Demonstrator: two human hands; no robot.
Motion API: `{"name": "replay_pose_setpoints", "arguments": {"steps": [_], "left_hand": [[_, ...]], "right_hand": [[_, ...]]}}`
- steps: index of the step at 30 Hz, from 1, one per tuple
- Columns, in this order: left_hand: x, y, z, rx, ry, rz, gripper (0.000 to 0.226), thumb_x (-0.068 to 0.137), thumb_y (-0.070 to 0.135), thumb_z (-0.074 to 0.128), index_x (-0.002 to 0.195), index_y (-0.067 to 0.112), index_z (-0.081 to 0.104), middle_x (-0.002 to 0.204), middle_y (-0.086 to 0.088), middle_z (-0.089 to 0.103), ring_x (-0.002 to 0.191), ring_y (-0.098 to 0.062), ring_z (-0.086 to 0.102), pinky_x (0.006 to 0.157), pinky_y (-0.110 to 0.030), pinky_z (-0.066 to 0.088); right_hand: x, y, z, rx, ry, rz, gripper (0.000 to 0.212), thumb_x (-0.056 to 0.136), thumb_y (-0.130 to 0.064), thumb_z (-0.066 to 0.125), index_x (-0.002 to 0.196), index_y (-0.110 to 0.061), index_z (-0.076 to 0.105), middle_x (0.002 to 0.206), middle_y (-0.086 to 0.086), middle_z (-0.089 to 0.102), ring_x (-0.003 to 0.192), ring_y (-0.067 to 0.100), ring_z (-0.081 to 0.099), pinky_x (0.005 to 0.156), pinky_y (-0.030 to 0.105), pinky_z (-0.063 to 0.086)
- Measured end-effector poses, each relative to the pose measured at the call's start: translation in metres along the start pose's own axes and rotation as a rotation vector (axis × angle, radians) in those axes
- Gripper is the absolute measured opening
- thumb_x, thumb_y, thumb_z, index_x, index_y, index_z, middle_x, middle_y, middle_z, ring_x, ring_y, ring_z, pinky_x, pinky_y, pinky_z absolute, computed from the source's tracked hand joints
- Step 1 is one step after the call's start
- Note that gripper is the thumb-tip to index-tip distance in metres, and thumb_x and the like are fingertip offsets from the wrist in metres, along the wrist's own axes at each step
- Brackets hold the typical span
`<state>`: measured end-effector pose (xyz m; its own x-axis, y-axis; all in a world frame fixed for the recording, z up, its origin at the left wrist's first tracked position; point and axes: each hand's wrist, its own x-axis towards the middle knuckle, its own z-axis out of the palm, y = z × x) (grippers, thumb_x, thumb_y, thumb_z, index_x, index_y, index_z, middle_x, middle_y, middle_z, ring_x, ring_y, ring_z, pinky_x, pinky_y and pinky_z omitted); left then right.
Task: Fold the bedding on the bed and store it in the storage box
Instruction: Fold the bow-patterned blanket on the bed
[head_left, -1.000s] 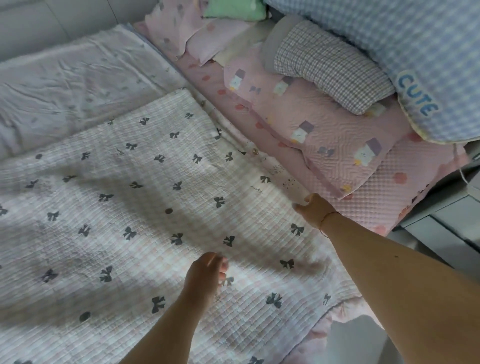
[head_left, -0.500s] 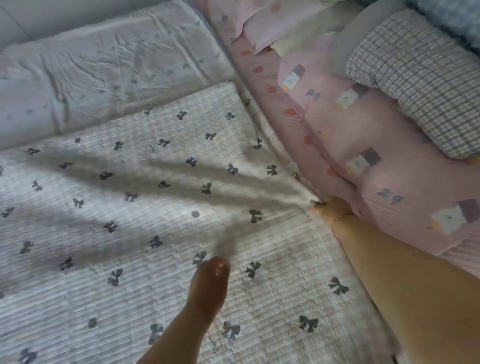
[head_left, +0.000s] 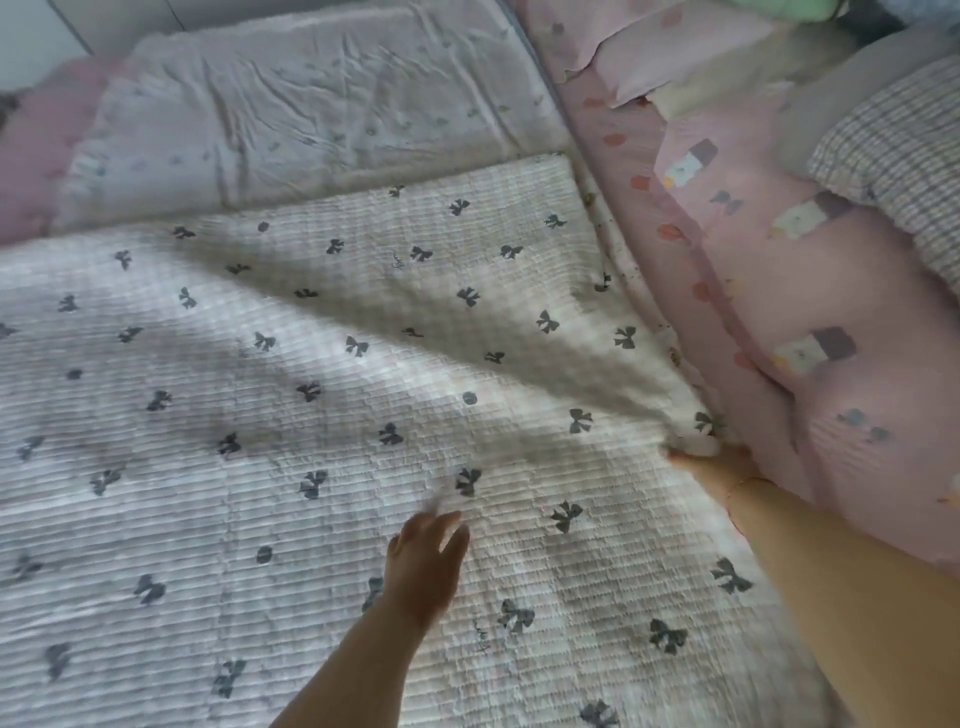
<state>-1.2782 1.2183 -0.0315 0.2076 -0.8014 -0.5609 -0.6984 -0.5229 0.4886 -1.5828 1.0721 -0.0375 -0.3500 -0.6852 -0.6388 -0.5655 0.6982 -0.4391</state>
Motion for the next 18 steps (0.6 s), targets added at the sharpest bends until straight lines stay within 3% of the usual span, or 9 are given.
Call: {"name": "replay_pose_setpoints", "arguments": {"steps": [1,3,5,7,12,15,18], "left_hand": [[-0.007,-0.013,-0.003,0.031,0.002,0.009,0.042,0.103,0.044,0.031,0.142,0.034,0.043,0.157,0.005,0.027,0.142,-0.017,0.025,0.117,-0.038,0.02],[-0.026,-0.044,-0.009,0.091,-0.016,0.007,0.047,0.103,0.046,0.025,0.148,0.037,0.031,0.16,0.01,0.017,0.146,-0.015,0.016,0.119,-0.037,0.013],[-0.043,-0.075,-0.011,0.098,-0.05,-0.002,0.053,0.1,0.054,0.018,0.151,0.04,0.019,0.161,0.012,0.012,0.148,-0.014,0.012,0.121,-0.039,0.012],[-0.063,-0.107,-0.017,0.064,-0.051,-0.045,0.059,0.097,0.061,0.014,0.151,0.039,0.018,0.16,0.013,0.014,0.148,-0.014,0.013,0.12,-0.041,0.014],[-0.109,-0.183,-0.045,0.005,-0.016,-0.177,0.056,0.104,0.046,0.026,0.154,0.022,0.021,0.162,0.003,0.013,0.149,-0.013,0.01,0.121,-0.031,0.008],[-0.143,-0.232,-0.068,-0.077,0.025,-0.211,0.055,0.103,0.046,0.027,0.153,0.022,0.023,0.161,0.002,0.018,0.148,-0.014,0.014,0.121,-0.032,0.01],[-0.177,-0.284,-0.092,-0.109,0.071,-0.245,0.057,0.103,0.048,0.027,0.153,0.021,0.026,0.16,0.001,0.022,0.148,-0.014,0.016,0.12,-0.031,0.011]], "right_hand": [[-0.012,0.009,0.008,-0.192,0.108,0.05,0.088,0.077,-0.056,0.069,0.136,-0.002,0.032,0.13,0.019,0.051,0.115,0.036,0.052,0.089,0.036,0.044],[-0.041,0.022,0.024,-0.659,0.336,-0.013,0.077,0.082,-0.064,0.052,0.129,-0.005,0.032,0.126,0.018,0.048,0.115,0.034,0.048,0.091,0.038,0.042],[-0.065,0.025,0.048,-0.75,0.409,-0.214,0.062,0.089,-0.057,0.043,0.128,-0.009,0.031,0.127,0.016,0.042,0.117,0.031,0.041,0.094,0.038,0.037],[-0.093,0.017,0.087,-0.698,0.284,-0.33,0.061,0.093,-0.052,0.038,0.136,-0.011,0.029,0.136,0.013,0.039,0.124,0.029,0.038,0.099,0.038,0.037],[-0.179,-0.013,0.197,-0.654,-0.084,-0.449,0.069,0.097,-0.056,0.023,0.152,-0.016,0.012,0.159,0.009,0.011,0.145,0.027,0.013,0.115,0.042,0.023],[-0.232,-0.022,0.257,-0.665,-0.212,-0.534,0.067,0.097,-0.055,0.024,0.152,-0.019,0.012,0.159,0.008,0.008,0.145,0.029,0.013,0.117,0.043,0.022],[-0.284,-0.029,0.309,-0.686,-0.315,-0.575,0.065,0.097,-0.055,0.025,0.151,-0.021,0.018,0.158,0.007,0.018,0.144,0.029,0.018,0.115,0.043,0.025]]}}
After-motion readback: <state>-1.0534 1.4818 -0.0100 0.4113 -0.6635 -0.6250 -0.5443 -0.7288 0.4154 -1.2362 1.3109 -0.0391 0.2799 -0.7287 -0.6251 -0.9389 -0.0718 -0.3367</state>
